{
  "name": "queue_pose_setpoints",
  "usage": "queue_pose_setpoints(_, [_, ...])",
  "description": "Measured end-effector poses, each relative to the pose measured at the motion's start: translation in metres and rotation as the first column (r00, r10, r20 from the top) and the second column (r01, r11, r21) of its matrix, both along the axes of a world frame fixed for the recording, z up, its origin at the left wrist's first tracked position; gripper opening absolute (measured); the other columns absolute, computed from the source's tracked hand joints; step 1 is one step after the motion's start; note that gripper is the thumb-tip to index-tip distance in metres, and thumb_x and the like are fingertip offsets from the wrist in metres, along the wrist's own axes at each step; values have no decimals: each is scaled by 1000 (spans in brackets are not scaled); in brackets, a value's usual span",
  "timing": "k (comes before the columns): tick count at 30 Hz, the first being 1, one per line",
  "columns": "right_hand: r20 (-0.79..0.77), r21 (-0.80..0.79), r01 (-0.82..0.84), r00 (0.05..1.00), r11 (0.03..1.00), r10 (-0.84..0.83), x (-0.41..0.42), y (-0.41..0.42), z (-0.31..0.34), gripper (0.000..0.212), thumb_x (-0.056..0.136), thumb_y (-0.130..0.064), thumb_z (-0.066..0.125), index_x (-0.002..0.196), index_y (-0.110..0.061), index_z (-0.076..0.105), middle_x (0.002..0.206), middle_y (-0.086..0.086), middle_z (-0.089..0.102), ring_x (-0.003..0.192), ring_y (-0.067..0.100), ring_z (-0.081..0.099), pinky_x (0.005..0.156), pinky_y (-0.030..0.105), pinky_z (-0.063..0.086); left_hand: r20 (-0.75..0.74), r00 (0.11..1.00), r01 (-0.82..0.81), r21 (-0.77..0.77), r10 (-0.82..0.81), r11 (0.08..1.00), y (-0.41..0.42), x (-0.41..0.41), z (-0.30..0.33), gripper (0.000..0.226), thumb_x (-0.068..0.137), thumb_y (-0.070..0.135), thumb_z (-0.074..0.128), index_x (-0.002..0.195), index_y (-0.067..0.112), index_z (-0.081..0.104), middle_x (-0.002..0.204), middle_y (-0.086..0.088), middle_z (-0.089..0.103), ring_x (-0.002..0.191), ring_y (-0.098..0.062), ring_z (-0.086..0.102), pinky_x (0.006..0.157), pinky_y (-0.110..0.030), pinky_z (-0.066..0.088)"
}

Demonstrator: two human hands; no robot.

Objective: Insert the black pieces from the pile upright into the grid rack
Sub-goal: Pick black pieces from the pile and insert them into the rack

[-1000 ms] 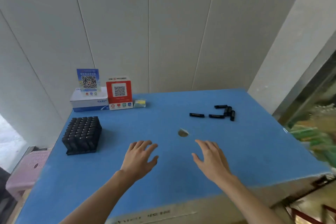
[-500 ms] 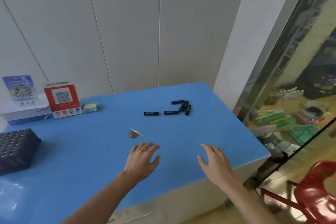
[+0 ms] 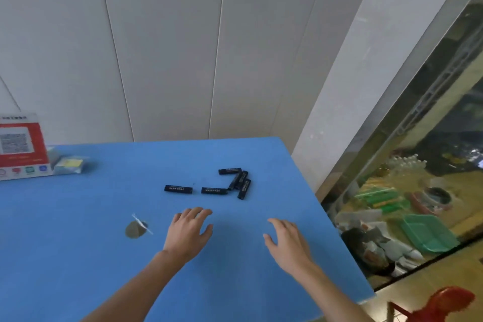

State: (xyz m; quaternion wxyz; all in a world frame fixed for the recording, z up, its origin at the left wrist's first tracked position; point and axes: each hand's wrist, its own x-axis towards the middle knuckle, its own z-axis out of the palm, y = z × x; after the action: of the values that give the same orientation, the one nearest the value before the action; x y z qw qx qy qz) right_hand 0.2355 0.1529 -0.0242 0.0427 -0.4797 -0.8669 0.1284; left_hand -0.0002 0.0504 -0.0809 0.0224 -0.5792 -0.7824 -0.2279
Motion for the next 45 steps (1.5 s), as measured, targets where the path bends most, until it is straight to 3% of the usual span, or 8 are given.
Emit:
queue_pose_setpoints(9, [-1, -14, -118, 993, 993, 118, -36, 70, -19, 40, 95, -38, 43, 131, -21, 43, 122, -1, 54, 118, 18, 44, 90, 28, 40, 25, 996, -84, -32, 85, 996, 54, -16, -14, 34, 68, 19, 79, 100, 20, 67, 95, 4, 68, 86, -23, 65, 72, -35, 50])
queue_pose_setpoints(21, [-32, 25, -371, 928, 928, 372, -82, 128, -36, 41, 94, -36, 45, 133, -28, 44, 114, -2, 49, 108, 18, 46, 88, 29, 42, 54, 987, -153, -31, 154, 988, 96, -14, -7, 44, 65, 19, 80, 104, 25, 60, 105, 7, 64, 93, -19, 59, 78, -33, 50])
queue_pose_setpoints(25, [19, 42, -425, 905, 904, 425, -89, 132, -46, 38, 91, -34, 51, 129, -29, 49, 113, 2, 47, 105, 23, 47, 85, 32, 44, -11, 991, -136, -62, 135, 989, 98, -15, -12, 37, 65, 21, 78, 98, 28, 61, 95, 13, 61, 87, -12, 49, 71, -27, 49])
queue_pose_setpoints(29, [45, 120, -462, 887, 879, 460, -89, 140, -50, 34, 71, -26, 77, 103, -24, 66, 99, 5, 55, 82, 25, 58, 60, 33, 51, 31, 992, -119, -88, 122, 989, 101, -19, -13, 26, 69, 17, 79, 89, 28, 66, 84, 12, 61, 78, -14, 56, 69, -26, 48])
queue_pose_setpoints(32, [106, 167, -495, 869, 853, 483, -88, 146, -48, 37, 57, -27, 88, 87, -23, 67, 100, 4, 59, 74, 21, 58, 47, 27, 47, 152, 981, -103, -119, 121, 987, 105, -20, -13, 17, 86, 13, 62, 100, 22, 64, 98, 8, 62, 91, -18, 54, 81, -26, 41])
queue_pose_setpoints(35, [177, 168, -548, 834, 819, 522, -83, 149, -48, 34, 58, -32, 88, 80, -25, 64, 95, -2, 59, 69, 17, 56, 43, 24, 41, 188, 975, -93, -140, 118, 986, 107, -16, -12, 21, 92, 10, 50, 109, 17, 61, 107, 6, 63, 98, -21, 50, 88, -27, 36])
queue_pose_setpoints(41, [239, 195, -602, 795, 774, 558, -67, 153, -51, 28, 64, -35, 84, 68, -26, 57, 66, -11, 49, 58, 13, 47, 38, 22, 21, 251, 955, -83, -286, 158, 955, 108, -4, 2, 33, 90, 13, 54, 120, 25, 50, 116, 7, 56, 106, -17, 48, 78, -25, 38])
queue_pose_setpoints(45, [200, 184, -586, 808, 789, 554, -50, 152, -45, 36, 59, -33, 87, 71, -25, 54, 60, -12, 51, 56, 12, 49, 37, 22, 19, 318, 926, -83, -351, 202, 933, 100, 17, 9, 41, 87, 13, 59, 123, 29, 47, 111, 6, 53, 93, -15, 49, 76, -29, 44])
